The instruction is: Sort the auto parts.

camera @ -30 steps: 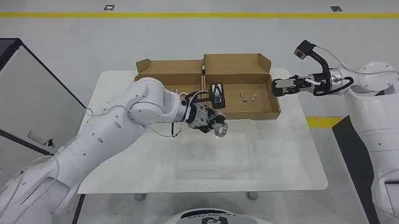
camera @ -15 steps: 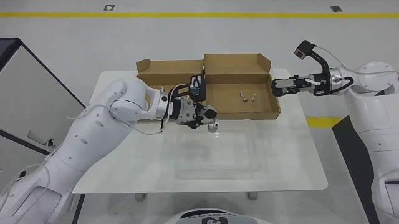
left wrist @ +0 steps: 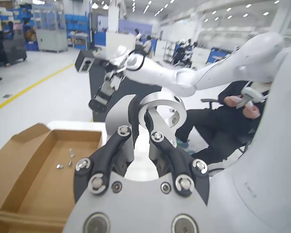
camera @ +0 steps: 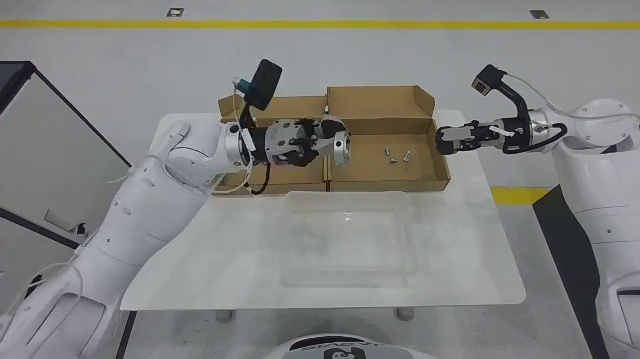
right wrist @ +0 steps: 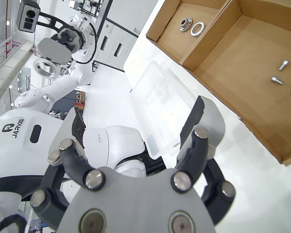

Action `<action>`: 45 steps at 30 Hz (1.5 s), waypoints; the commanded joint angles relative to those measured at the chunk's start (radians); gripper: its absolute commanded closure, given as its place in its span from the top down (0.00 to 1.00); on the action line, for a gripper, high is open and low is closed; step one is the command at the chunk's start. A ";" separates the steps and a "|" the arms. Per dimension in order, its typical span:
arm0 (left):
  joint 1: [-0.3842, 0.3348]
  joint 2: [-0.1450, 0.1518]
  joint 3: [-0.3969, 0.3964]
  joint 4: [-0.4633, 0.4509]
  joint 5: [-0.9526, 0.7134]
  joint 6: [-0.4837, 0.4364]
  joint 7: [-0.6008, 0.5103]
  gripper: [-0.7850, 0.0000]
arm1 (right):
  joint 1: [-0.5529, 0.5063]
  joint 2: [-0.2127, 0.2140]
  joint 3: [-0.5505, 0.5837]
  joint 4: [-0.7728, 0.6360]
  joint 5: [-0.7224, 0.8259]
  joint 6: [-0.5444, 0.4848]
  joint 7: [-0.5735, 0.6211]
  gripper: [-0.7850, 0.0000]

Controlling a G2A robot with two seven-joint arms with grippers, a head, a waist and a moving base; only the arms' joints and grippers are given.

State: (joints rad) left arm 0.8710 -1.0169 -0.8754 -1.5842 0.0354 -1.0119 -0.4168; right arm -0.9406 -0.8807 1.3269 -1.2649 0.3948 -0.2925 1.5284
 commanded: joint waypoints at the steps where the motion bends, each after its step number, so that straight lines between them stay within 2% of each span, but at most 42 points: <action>1: -0.010 -0.005 0.008 -0.025 -0.076 0.000 0.013 0.00 | 0.000 0.000 0.000 0.000 0.000 0.000 0.000 1.00; 8: 0.006 -0.013 -0.034 -0.102 -0.286 0.000 -0.013 0.00 | 0.000 0.000 0.000 0.000 0.000 0.000 0.000 1.00; 18: 0.009 -0.013 -0.041 -0.100 -0.291 0.000 -0.032 0.00 | 0.000 0.000 0.000 0.000 0.000 0.000 0.000 1.00; 23: 0.031 -0.023 -0.062 -0.151 -0.338 0.010 0.051 0.00 | 0.000 0.000 0.000 0.000 0.000 0.000 0.000 1.00; 29: 0.041 -0.043 -0.046 -0.208 -0.579 0.000 0.089 0.00 | 0.000 0.000 0.000 0.000 0.000 0.000 0.000 1.00; 41: 0.087 -0.090 -0.083 -0.227 -1.044 0.000 -0.153 0.00 | 0.000 0.000 0.000 0.000 0.000 0.000 0.000 1.00; 45: 0.087 -0.102 -0.113 -0.171 -1.051 0.000 -0.270 0.00 | 0.000 0.000 0.000 0.000 0.000 0.000 0.000 1.00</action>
State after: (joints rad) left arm 0.9606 -1.1176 -0.9808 -1.7721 -1.0375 -1.0123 -0.6587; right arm -0.9406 -0.8807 1.3269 -1.2649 0.3948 -0.2925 1.5284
